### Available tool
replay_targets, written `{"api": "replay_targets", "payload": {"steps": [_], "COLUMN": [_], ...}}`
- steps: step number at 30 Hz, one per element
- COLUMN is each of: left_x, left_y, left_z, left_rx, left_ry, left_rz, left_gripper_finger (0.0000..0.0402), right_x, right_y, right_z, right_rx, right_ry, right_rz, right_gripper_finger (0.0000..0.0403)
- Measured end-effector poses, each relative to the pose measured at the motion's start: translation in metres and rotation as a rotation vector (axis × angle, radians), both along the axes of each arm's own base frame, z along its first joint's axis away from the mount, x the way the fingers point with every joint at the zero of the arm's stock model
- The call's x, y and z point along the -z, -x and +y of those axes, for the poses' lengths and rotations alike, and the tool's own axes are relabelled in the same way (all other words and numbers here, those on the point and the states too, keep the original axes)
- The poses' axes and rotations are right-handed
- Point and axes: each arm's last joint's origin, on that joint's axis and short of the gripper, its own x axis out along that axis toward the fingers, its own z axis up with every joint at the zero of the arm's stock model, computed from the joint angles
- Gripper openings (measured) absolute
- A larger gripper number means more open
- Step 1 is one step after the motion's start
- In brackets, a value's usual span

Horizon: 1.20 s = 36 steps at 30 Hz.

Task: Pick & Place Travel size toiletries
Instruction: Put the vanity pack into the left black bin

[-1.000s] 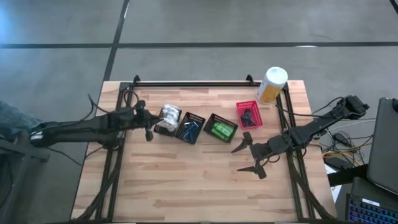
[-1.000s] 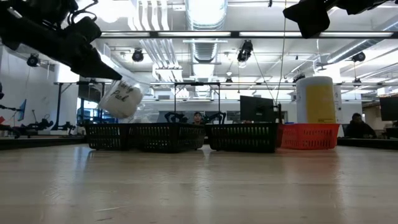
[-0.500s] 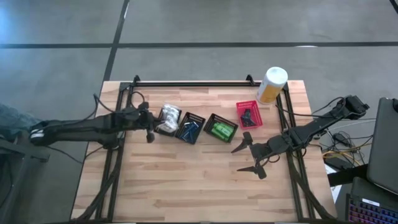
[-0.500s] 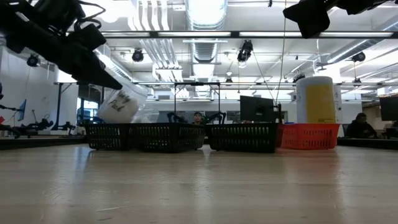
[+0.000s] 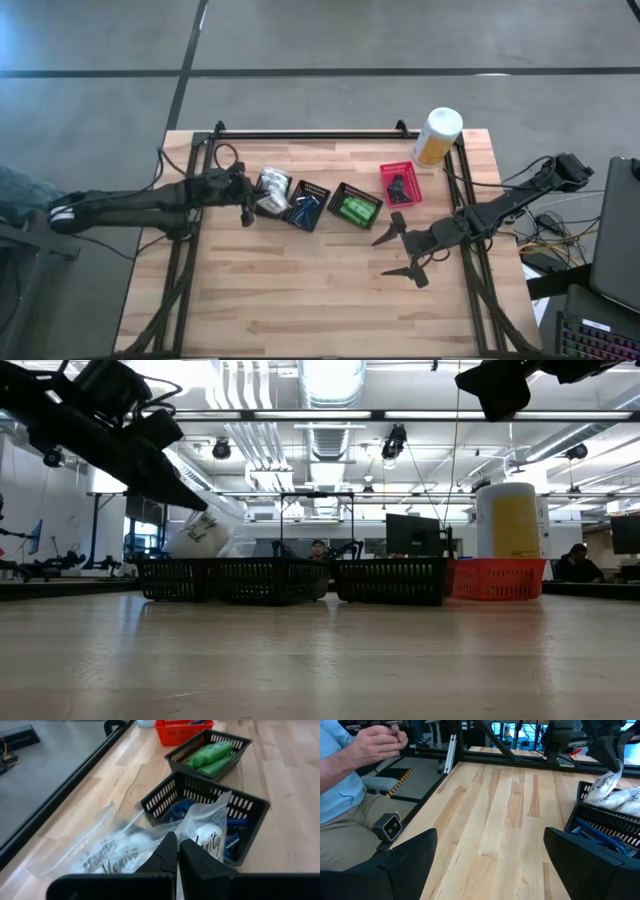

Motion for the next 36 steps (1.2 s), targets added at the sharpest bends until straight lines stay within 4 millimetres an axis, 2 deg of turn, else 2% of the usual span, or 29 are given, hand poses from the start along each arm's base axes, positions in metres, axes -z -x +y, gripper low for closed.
{"api": "replay_targets", "payload": {"steps": [11, 36], "left_x": [0.018, 0.026], "left_y": [0.003, 0.006], "left_z": [0.004, 0.004], "left_rx": [-0.024, -0.115], "left_ry": [0.011, 0.146], "left_rz": [0.013, 0.008], "left_gripper_finger": [0.0001, 0.0018], "right_x": [0.000, 0.000], "right_y": [0.000, 0.000], "right_z": [0.000, 0.000], "right_rx": [0.000, 0.000], "right_ry": [0.000, 0.000], "right_rz": [-0.001, 0.000], "right_gripper_finger": [0.0364, 0.0364]}}
